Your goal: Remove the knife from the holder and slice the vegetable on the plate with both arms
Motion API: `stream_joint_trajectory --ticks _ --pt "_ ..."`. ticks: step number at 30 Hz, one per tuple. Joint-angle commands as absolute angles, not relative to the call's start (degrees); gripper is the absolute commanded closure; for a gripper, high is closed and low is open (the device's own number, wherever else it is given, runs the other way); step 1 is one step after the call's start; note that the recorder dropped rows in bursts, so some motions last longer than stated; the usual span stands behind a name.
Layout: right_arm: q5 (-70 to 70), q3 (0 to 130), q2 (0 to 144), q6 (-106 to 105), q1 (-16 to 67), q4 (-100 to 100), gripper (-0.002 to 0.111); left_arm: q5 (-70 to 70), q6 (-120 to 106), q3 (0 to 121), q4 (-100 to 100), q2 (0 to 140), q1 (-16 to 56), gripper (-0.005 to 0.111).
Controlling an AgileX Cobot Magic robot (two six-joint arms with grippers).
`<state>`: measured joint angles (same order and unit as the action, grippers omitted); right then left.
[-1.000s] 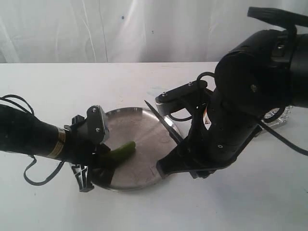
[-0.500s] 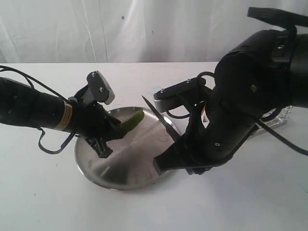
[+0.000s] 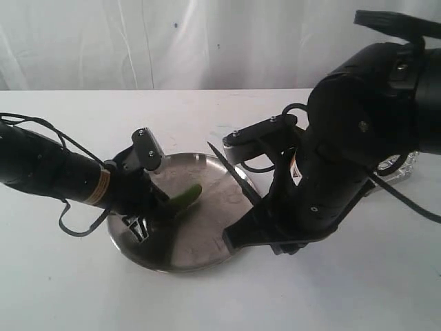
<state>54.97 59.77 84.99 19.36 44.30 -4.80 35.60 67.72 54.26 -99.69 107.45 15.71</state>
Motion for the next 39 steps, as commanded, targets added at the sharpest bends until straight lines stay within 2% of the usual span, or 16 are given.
stream_joint_trajectory --ticks 1,4,7,10,15,17,18,19,20,21,25,29,32,39 --pt "55.7 59.9 84.5 19.6 43.9 -4.5 0.108 36.4 69.2 54.5 -99.9 107.6 15.6 0.074" --pt "55.8 59.9 84.5 19.6 43.9 -4.5 0.108 38.3 69.2 54.5 -99.9 107.6 15.6 0.057" --pt "55.0 59.9 84.5 19.6 43.9 -4.6 0.108 39.0 69.2 54.5 -99.9 107.4 15.6 0.046" --pt "54.1 59.9 84.5 19.6 43.9 -4.7 0.108 39.4 69.2 54.5 -99.9 106.5 15.6 0.042" --pt "53.8 59.9 84.5 19.6 43.9 -4.7 0.108 41.8 73.6 56.8 -99.9 100.0 15.6 0.042" --pt "54.3 59.9 84.5 19.6 43.9 -4.7 0.108 42.2 83.6 57.1 -99.9 96.0 15.6 0.053" --pt "55.6 59.9 84.5 19.6 43.9 -4.5 0.108 42.7 90.5 56.8 -99.9 93.2 15.3 0.07" --pt "56.7 59.9 84.5 19.6 43.9 -4.5 0.108 43.4 93.2 56.5 -99.9 91.6 14.9 0.08" --pt "58.5 59.9 84.5 19.6 43.9 -4.5 0.108 46.5 95.1 56.4 -99.9 88.8 14.0 0.098" --pt "59.8 59.9 84.5 19.6 43.9 -4.5 0.108 48.6 95.8 56.4 -99.9 86.1 13.3 0.107" --pt "61.0 59.9 84.1 19.6 43.9 -2.4 0.108 47.7 101.8 54.6 -99.9 79.4 13.2 0.107" --pt "61.0 59.9 84.0 19.6 43.9 -2.0 0.108 31.5 101.9 43.9 -99.9 78.6 13.3 0.107" --pt "61.3 59.9 84.0 19.2 43.9 0.0 0.108 22.3 101.9 42.0 -99.9 78.6 13.3 0.107" --pt "60.3 59.9 84.2 16.8 43.9 0.4 0.108 25.6 96.6 43.4 -98.7 78.9 13.3 0.107"
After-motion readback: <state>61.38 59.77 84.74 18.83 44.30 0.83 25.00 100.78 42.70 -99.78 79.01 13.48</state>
